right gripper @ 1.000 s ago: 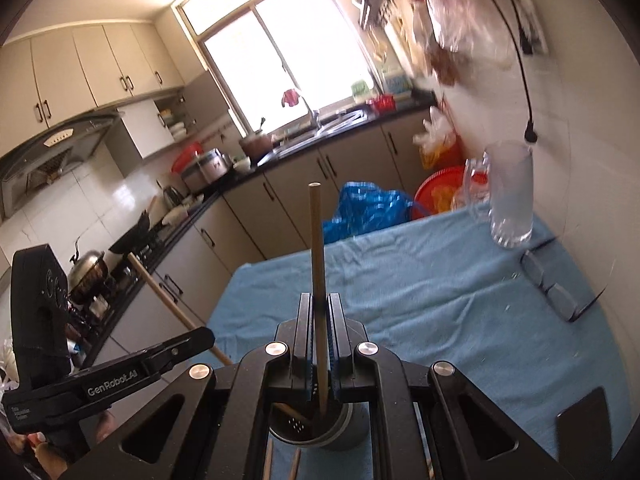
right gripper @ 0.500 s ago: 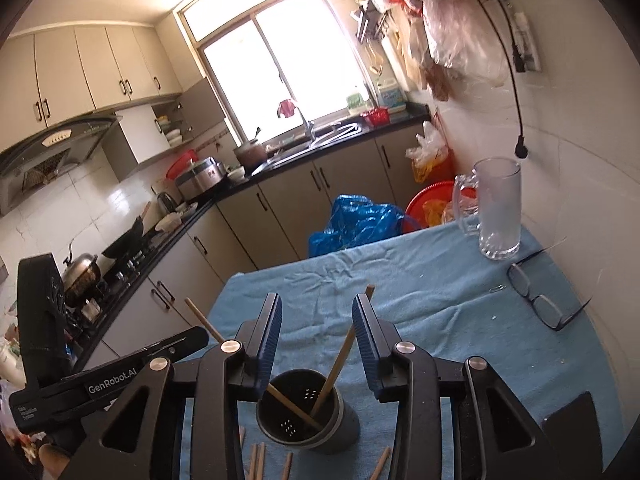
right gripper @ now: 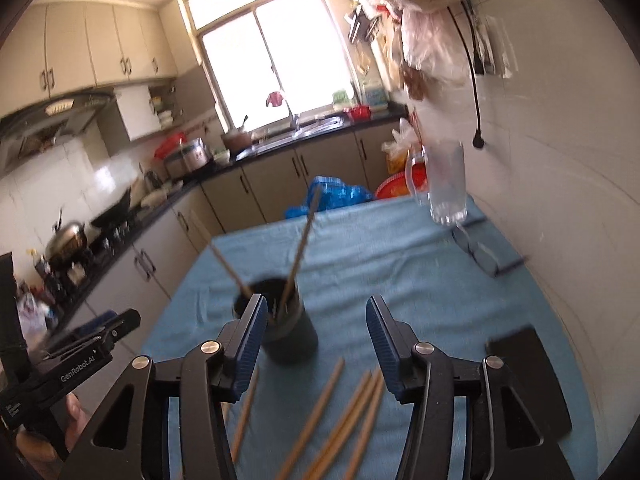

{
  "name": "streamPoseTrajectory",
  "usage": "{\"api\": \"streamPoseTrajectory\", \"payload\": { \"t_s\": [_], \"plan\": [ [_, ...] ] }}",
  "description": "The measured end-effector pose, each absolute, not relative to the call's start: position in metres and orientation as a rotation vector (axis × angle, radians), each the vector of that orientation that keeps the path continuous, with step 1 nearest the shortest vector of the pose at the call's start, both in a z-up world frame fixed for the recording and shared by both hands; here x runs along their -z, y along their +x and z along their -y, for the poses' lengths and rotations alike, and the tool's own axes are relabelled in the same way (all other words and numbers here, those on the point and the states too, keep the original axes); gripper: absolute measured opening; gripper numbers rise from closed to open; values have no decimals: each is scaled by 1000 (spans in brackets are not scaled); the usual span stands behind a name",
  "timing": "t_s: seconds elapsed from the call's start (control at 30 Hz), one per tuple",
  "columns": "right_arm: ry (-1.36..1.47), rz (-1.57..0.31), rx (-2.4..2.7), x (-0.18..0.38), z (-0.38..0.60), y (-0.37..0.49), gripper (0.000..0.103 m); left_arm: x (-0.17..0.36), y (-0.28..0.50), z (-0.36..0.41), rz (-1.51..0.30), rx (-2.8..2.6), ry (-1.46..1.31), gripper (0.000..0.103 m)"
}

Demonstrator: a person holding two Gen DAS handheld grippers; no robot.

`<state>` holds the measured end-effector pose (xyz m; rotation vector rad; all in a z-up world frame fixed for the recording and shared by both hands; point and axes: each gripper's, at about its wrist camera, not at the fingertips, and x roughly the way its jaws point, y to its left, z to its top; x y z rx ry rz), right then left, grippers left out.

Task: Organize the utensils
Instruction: 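Lower both chopsticks into the holder cup and open both tools, then move both open tools back over the remaining chopsticks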

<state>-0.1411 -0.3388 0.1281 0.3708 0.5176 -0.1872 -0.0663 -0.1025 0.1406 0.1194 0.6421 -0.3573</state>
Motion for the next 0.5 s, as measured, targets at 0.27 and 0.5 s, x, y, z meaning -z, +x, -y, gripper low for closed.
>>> {"api": "streamPoseTrajectory", "payload": {
  "t_s": [0.27,0.5],
  "plan": [
    [392,-616,183,-84,321,-179,56,-93,-115,89,-676,321,182,51],
    [421,-701,208,-48,305,-199,56,-65,-136,82,-718,302,175,51]
  ]
}}
